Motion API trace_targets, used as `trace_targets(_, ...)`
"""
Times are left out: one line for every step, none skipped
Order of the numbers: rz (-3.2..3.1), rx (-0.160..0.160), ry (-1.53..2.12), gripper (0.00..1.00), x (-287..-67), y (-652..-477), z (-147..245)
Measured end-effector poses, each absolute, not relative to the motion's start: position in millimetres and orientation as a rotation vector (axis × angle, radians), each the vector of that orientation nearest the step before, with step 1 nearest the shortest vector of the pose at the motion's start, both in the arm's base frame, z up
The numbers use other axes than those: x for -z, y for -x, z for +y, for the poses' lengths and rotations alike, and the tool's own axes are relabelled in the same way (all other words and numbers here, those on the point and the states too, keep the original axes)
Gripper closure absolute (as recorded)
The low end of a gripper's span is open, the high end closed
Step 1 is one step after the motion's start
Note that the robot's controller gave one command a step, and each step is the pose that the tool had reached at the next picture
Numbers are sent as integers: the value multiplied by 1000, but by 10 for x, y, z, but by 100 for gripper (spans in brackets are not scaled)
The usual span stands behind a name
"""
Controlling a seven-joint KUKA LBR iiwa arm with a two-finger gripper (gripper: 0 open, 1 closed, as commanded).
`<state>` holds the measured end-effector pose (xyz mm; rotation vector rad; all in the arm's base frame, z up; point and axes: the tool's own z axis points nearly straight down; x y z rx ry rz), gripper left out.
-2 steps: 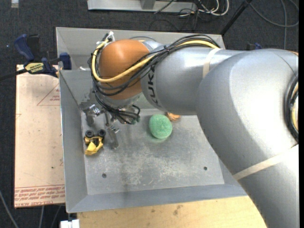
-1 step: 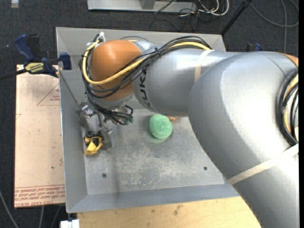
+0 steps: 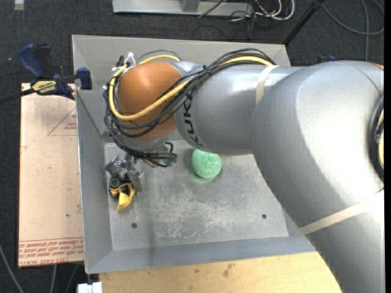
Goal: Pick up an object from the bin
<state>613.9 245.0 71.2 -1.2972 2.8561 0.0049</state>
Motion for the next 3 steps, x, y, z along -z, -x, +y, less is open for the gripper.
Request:
trace_targets(2856, -5, 1297, 100, -713, -6140, 2450)
trace_targets(2859, -3, 1292, 100, -1739, -6218, 2352)
trace_targets(2859, -4, 1293, 100, -1738, -6218, 2352)
